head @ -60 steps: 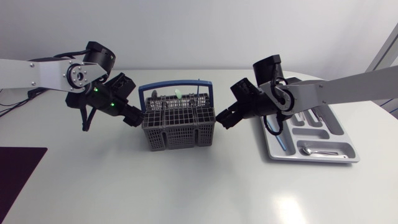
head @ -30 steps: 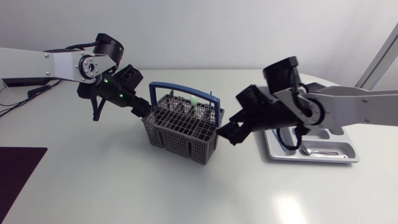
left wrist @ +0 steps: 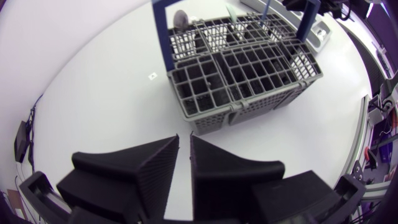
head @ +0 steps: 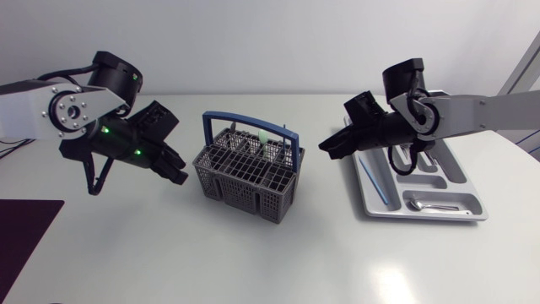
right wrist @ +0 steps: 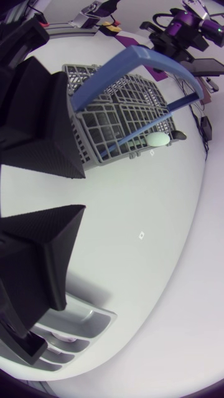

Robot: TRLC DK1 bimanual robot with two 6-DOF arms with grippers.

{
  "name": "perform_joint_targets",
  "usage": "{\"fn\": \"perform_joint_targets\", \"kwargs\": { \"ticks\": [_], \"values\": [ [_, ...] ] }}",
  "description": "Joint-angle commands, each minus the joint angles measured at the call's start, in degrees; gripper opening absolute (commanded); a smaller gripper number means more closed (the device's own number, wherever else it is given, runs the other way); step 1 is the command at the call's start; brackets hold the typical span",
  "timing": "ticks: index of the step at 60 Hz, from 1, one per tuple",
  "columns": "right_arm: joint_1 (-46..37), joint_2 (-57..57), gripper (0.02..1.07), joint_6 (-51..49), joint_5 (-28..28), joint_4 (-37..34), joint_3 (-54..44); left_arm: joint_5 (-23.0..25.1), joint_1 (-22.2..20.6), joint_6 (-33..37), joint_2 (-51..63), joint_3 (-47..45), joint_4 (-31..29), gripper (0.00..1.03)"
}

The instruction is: Unload the cutlery basket into the drawer organizer.

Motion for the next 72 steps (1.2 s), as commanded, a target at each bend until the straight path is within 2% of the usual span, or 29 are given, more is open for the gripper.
{"fn": "perform_joint_targets", "kwargs": {
  "ticks": [1,12,23,50,64,72],
  "values": [
    [0.79,4.7,0.13,0.35,-0.75,0.08,3.7,0.54,-1.52,1.44,0.54,-2.49,-0.52,0.1],
    [2.99,11.11,0.09,2.02,-1.45,-0.1,9.76,0.72,-2.39,1.61,5.55,-2.84,0.88,0.08],
    [4.84,13.93,0.09,2.55,-3.47,-3.0,12.93,0.63,-1.95,1.61,10.21,-2.14,5.89,0.08],
    [8.09,-2.68,0.09,0.35,-4.26,-6.6,-4.21,0.63,-0.46,1.26,22.69,15.0,8.44,0.08],
    [13.27,-6.02,0.09,2.37,-3.73,-8.27,-8.26,0.72,-2.92,-0.85,31.21,26.6,8.26,0.08],
    [15.38,-6.2,0.09,2.9,-3.65,-8.36,-8.78,0.72,-3.8,-1.55,35.34,33.1,5.36,0.08]
  ]
}}
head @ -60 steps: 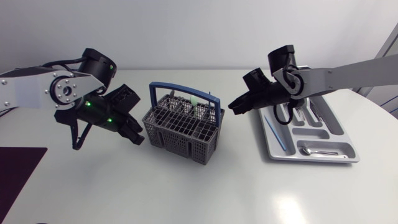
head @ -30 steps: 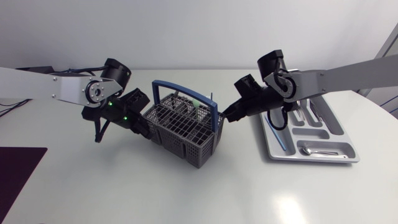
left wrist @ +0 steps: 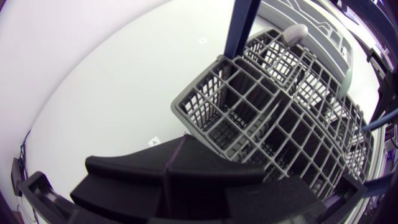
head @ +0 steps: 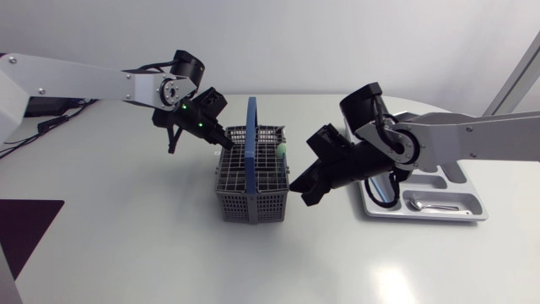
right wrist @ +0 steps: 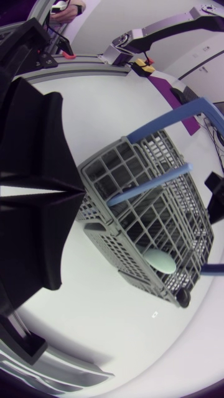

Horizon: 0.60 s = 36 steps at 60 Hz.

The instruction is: Unload the cutlery basket into the drawer organizer.

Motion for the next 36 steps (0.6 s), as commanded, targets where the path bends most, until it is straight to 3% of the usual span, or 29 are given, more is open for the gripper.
{"fn": "perform_joint_targets", "kwargs": {
  "ticks": [1,11,18,27,36],
  "values": [
    [1.31,-0.63,0.09,1.59,-0.11,-0.77,-1.53,0.5,-1.02,-1.36,3.5,4.93,-1.68,0.08],
    [0.96,-4.58,0.1,0.53,2.0,-0.25,-3.81,0.5,-0.32,-1.27,3.85,6.16,-3.96,0.08],
    [-1.68,-9.86,0.14,-2.54,2.0,-0.07,-6.45,0.5,1.0,-0.13,-1.33,1.59,-5.45,0.08],
    [-2.56,-15.83,0.44,-6.67,2.0,0.28,-9.26,0.5,1.17,1.72,-12.23,-8.25,-5.28,0.08],
    [-1.68,-18.47,0.58,-8.34,2.44,3.09,-10.93,0.5,0.12,1.9,-22.87,-16.6,-5.01,0.08]
  ]
}}
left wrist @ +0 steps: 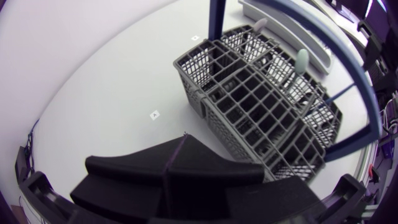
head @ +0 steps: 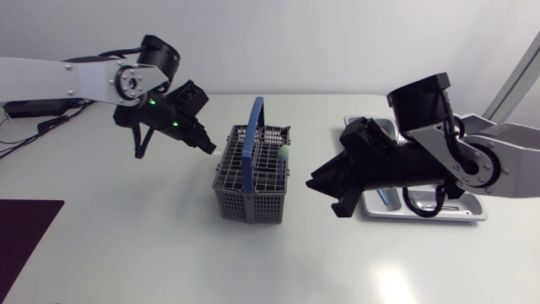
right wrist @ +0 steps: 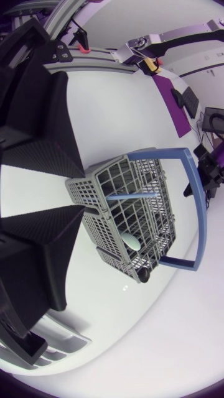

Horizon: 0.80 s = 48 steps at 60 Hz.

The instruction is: Unload the cutlery basket into the drawer organizer.

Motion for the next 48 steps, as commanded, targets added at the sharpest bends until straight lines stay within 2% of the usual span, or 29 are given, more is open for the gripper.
{"fn": "perform_joint_targets", "kwargs": {
  "ticks": [1,9,21,48],
  "values": [
    [0.7,-0.85,0.58,-1.96,0.5,1.63,-1.75,0.47,-0.95,1.26,-6.94,-4.93,-0.07,0.08],
    [2.37,-0.06,0.62,-2.31,1.55,4.88,-1.84,0.47,-2.98,0.91,-14.41,-10.47,-0.07,0.08],
    [5.27,4.68,0.62,-2.4,3.66,10.24,-0.52,0.47,-7.55,0.56,-22.76,-17.15,-0.07,0.08],
    [7.38,11.98,0.62,-2.84,6.21,14.82,3.43,0.47,-12.29,0.56,-28.3,-23.13,1.51,0.08]
  ]
}}
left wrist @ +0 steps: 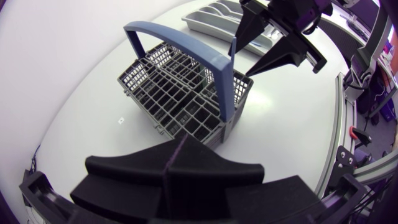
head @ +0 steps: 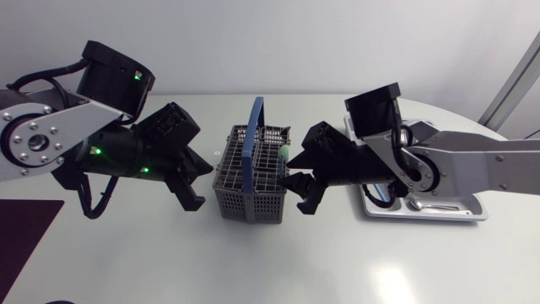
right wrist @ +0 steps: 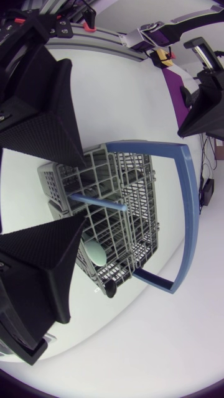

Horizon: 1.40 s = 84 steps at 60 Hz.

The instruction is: Unload the cutlery basket into the drawer organizer.

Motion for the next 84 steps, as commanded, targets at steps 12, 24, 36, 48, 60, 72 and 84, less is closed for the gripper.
{"fn": "perform_joint_targets", "kwargs": {
  "ticks": [12,24,36,48,60,72,84],
  "values": [
    [0.41,3.62,0.55,-0.7,0.62,1.44,2.63,0.45,-1.06,0.49,-2.07,-2.45,0.94,0.08],
    [0.41,5.11,0.29,-0.87,0.97,1.53,4.04,0.45,-1.41,0.49,-2.95,-3.07,0.94,0.08],
    [0.06,5.73,0.09,-1.31,0.97,-0.49,4.74,0.45,-1.24,0.58,-3.57,-2.89,0.94,0.08],
    [-0.03,4.06,0.08,-1.58,1.23,-2.51,4.92,0.45,-1.85,0.49,-3.57,-2.54,0.94,0.08],
    [0.41,0.63,0.08,-1.75,2.37,-6.56,6.85,0.37,-2.38,0.41,-3.48,-2.01,0.85,0.08],
    [0.67,-3.06,0.08,-1.75,2.9,-10.6,9.05,0.19,-3.26,0.41,-3.48,-1.93,0.85,0.08],
    [0.67,-7.9,0.08,-0.87,2.9,-15.52,11.16,0.01,-4.05,0.32,-3.22,-1.84,0.85,0.08]
  ]
}}
